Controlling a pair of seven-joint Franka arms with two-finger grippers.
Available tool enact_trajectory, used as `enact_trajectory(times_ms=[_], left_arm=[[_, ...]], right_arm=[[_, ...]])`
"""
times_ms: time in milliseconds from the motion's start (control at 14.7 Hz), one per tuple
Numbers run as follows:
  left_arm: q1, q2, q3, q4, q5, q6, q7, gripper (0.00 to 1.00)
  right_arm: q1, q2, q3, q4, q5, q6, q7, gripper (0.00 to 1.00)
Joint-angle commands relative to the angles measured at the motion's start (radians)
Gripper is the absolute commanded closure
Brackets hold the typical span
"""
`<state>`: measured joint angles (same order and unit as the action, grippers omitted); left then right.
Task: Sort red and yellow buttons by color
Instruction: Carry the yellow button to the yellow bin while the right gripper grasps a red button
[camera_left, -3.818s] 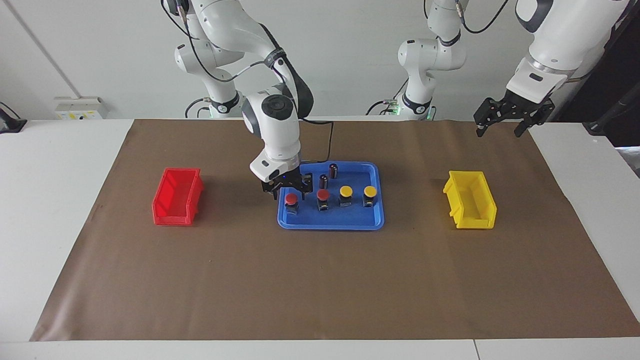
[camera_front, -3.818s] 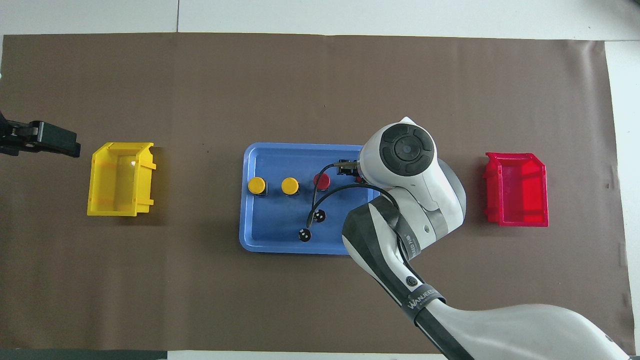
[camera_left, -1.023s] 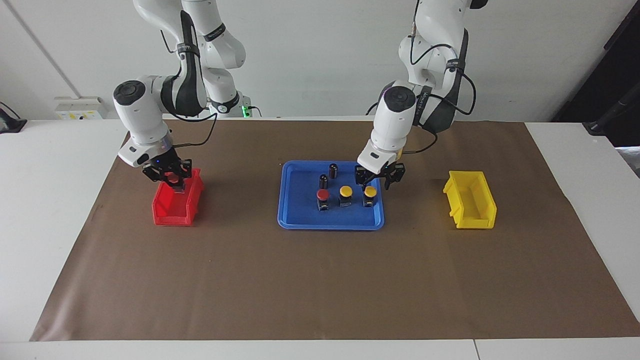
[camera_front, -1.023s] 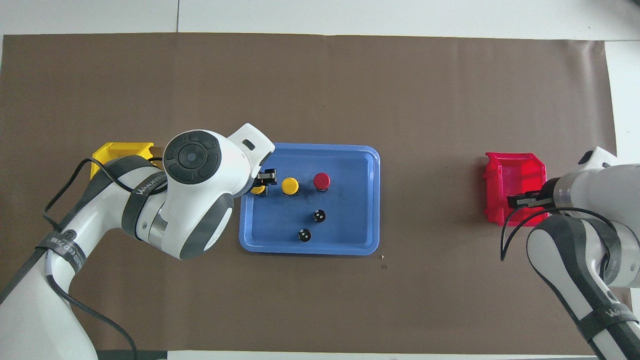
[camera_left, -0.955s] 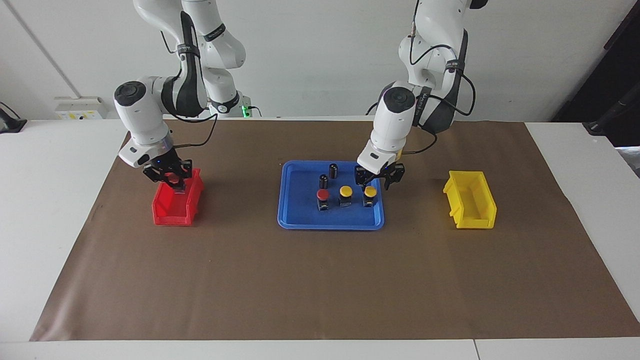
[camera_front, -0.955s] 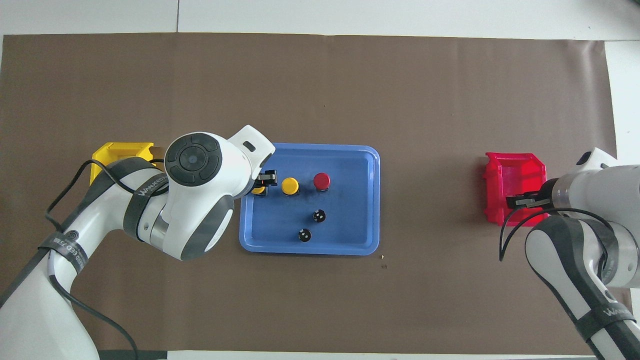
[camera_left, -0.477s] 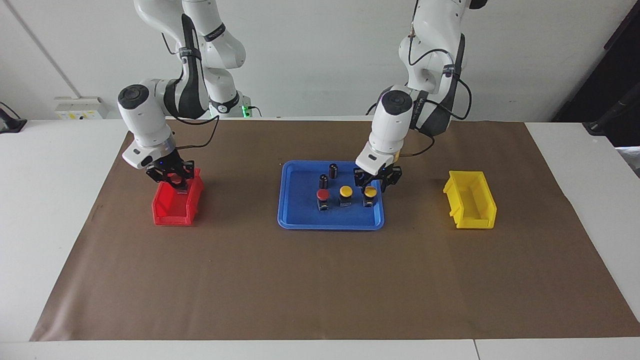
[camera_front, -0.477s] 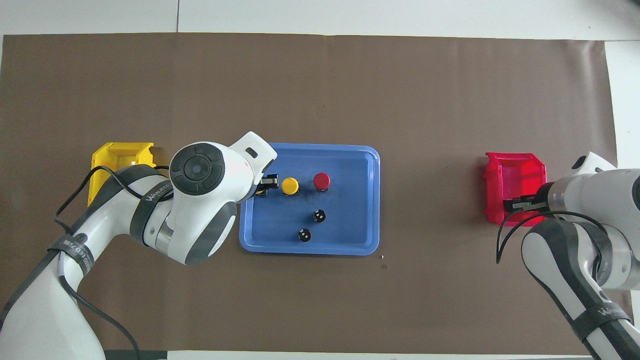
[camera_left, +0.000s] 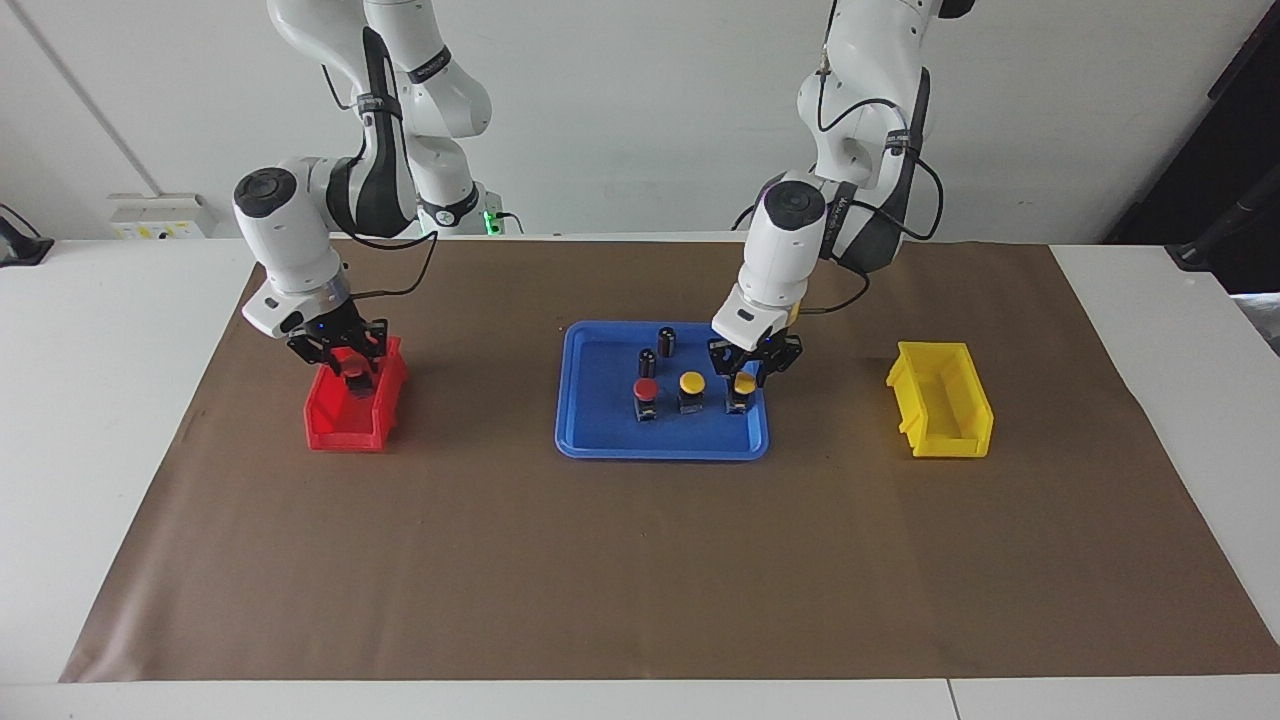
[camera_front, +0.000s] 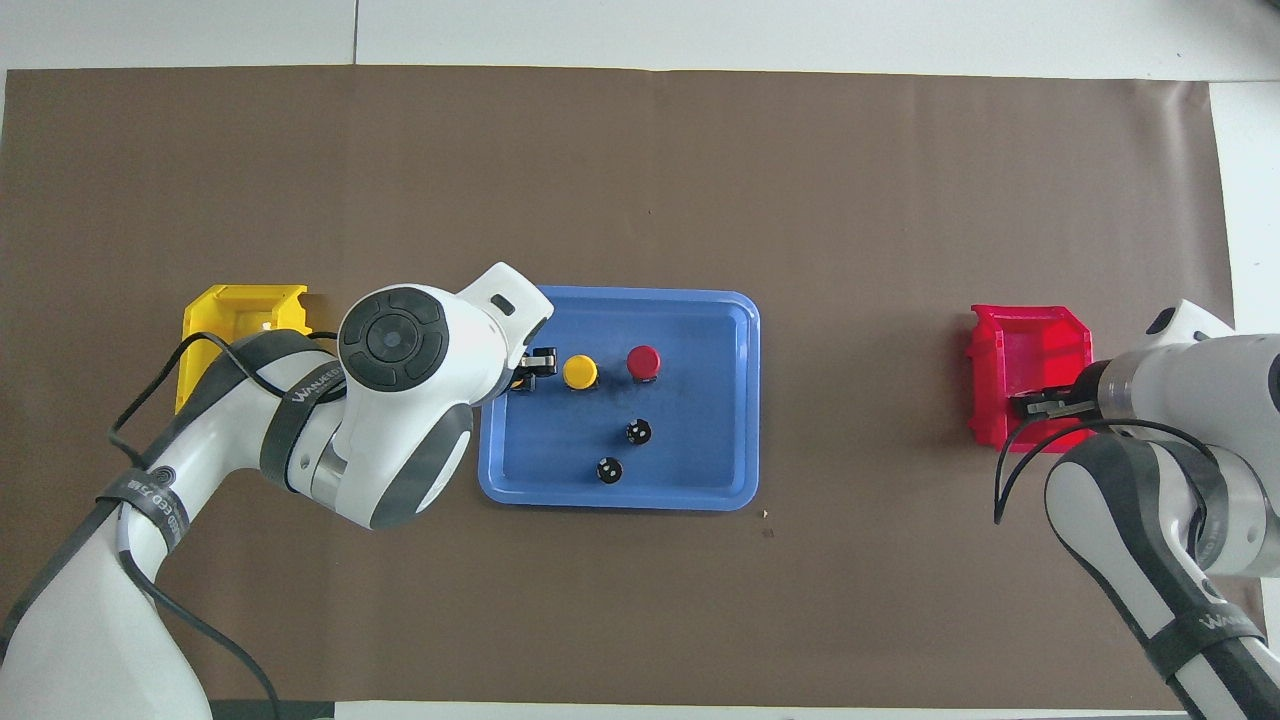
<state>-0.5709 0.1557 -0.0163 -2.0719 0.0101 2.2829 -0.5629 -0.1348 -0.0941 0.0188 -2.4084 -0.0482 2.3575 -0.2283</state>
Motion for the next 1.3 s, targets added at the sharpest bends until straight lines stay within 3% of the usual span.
enact_trajectory(times_ms=[0, 68, 205, 341, 545, 750, 955, 1091, 1227], left_arm=[[-0.020, 0.019, 0.015, -0.007, 0.018, 0.029, -0.032, 0.66], [-0.021, 0.019, 0.018, 0.004, 0.019, 0.018, -0.035, 0.78], [-0.023, 0.018, 0.018, 0.059, 0.019, -0.040, -0.043, 0.91], [-0.012, -0.005, 0.018, 0.165, 0.019, -0.193, -0.035, 0.93], [0.043, -0.021, 0.025, 0.320, 0.019, -0.446, 0.044, 0.96], [0.159, -0.105, 0.027, 0.317, 0.022, -0.537, 0.226, 0.97], [0.311, -0.128, 0.030, 0.284, 0.033, -0.569, 0.412, 0.97], [0.377, -0.172, 0.030, 0.189, 0.065, -0.522, 0.490, 0.98], [0.429, -0.226, 0.030, 0.060, 0.074, -0.409, 0.544, 0.98]], right_arm=[[-0.009, 0.010, 0.010, 0.089, 0.011, -0.104, -0.009, 0.43], [-0.006, 0.011, 0.012, 0.127, 0.011, -0.145, -0.008, 0.43], [0.004, 0.019, 0.016, 0.213, 0.011, -0.242, 0.000, 0.43], [0.047, 0.036, 0.023, 0.317, 0.013, -0.357, 0.039, 0.43], [0.234, 0.105, 0.023, 0.501, 0.017, -0.477, 0.325, 0.42], [0.401, 0.155, 0.024, 0.584, 0.050, -0.407, 0.576, 0.42], [0.596, 0.327, 0.023, 0.748, 0.059, -0.322, 0.898, 0.42], [0.647, 0.413, 0.023, 0.808, 0.056, -0.288, 0.932, 0.42], [0.679, 0.422, 0.023, 0.743, 0.054, -0.221, 0.942, 0.42]])
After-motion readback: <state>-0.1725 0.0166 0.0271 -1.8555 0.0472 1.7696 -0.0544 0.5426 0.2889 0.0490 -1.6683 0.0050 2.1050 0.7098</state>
